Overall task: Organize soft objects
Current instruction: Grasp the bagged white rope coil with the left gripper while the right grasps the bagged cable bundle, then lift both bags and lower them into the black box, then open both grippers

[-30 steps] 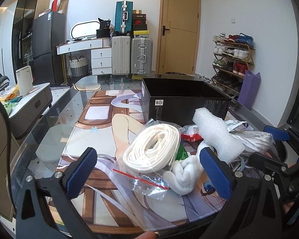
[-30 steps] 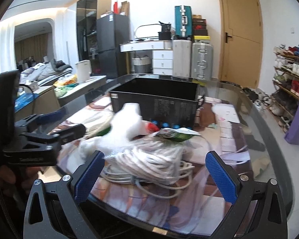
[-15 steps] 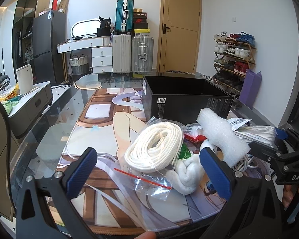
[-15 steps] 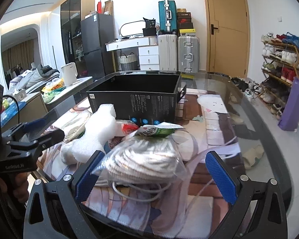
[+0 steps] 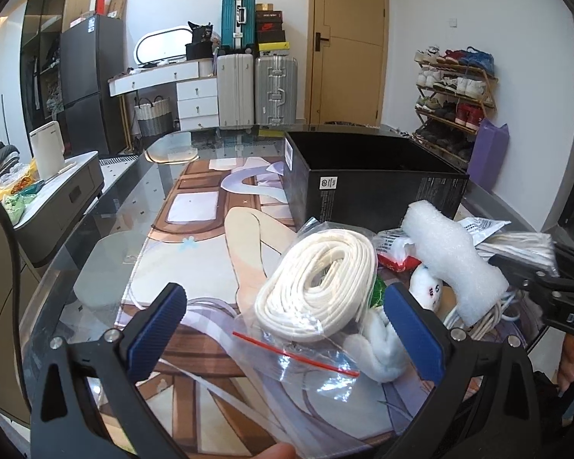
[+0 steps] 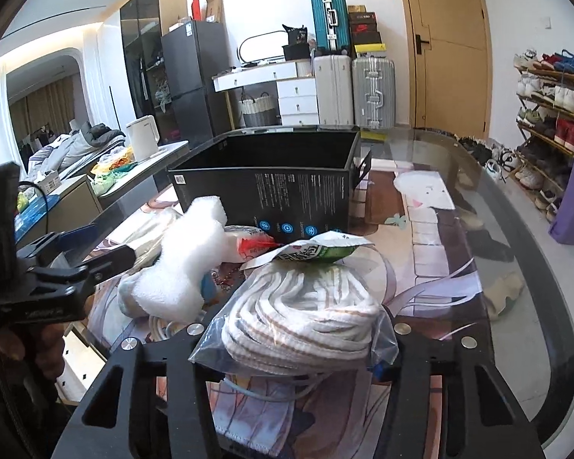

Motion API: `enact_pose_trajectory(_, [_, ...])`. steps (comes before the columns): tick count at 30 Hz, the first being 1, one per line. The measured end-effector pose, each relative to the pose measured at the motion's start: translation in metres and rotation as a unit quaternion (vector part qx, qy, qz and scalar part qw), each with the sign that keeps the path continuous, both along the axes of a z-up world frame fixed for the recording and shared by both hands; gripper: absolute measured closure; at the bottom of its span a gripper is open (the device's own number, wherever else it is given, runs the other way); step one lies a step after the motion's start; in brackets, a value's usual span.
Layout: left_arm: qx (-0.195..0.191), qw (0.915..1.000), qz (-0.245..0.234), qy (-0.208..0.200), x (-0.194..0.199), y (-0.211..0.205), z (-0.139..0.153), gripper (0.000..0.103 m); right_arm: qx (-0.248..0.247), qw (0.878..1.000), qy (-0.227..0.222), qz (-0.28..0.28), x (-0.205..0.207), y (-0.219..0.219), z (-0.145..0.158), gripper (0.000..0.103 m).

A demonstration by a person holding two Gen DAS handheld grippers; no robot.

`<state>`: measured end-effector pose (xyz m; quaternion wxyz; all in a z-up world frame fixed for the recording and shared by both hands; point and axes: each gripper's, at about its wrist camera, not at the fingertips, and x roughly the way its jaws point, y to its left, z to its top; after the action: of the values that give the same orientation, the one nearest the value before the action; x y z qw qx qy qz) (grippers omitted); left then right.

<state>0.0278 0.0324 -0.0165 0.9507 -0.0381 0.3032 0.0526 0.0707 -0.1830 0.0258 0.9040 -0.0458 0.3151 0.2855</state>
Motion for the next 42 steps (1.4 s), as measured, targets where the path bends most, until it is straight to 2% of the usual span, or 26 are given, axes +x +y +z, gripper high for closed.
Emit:
enact_pose_trajectory(6, [0.013,0.9997,-0.018,0.012,0.014,0.003,0.003,0.000,0.005,1.000,-0.017,0.003,-0.011,-0.004,0.007,0.052])
enact_pose_trajectory(12, [0.049,0.9977,-0.041,0.021,0.023,-0.004,0.003,0.000,0.007,1.000,-0.023,0.004,-0.017,-0.008,0.011,0.052])
enact_pose_trajectory(16, [0.041,0.9973,-0.053,0.029,0.026,-0.004,0.003,0.004,0.004,1.000,-0.028,0.010,-0.021,-0.009,0.013,0.052])
enact_pose_trajectory(18, [0.037,0.9963,-0.068,0.038,0.028,-0.006,0.001,0.021,0.004,1.000,-0.029,0.012,-0.022,-0.010,0.014,0.052])
enact_pose_trajectory(19, [0.036,0.9958,-0.074,0.041,0.027,-0.006,0.000,0.026,0.005,0.999,-0.029,0.012,-0.022,-0.012,0.015,0.052])
enact_pose_trajectory(21, [0.033,0.9943,-0.091,0.045,0.026,-0.011,-0.001,0.053,0.004,0.999,-0.031,0.011,-0.024,-0.013,0.016,0.052])
enact_pose_trajectory(22, [0.038,0.9940,-0.091,0.047,0.025,-0.013,-0.002,0.055,0.005,0.999,-0.033,0.011,-0.025,-0.015,0.017,0.052])
enact_pose_trajectory(24, [0.039,0.9943,-0.091,0.041,0.021,-0.014,0.000,0.067,0.005,0.999,-0.037,0.009,-0.026,-0.017,0.019,0.052])
enact_pose_trajectory(28, [0.024,0.9947,-0.093,0.036,0.016,-0.013,0.006,0.070,0.007,0.999,-0.047,0.005,-0.029,-0.022,0.025,0.052])
enact_pose_trajectory(42, [0.030,0.9934,-0.109,-0.024,-0.004,-0.027,0.049,0.072,0.016,0.995,-0.095,-0.013,-0.041,-0.037,0.056,0.052])
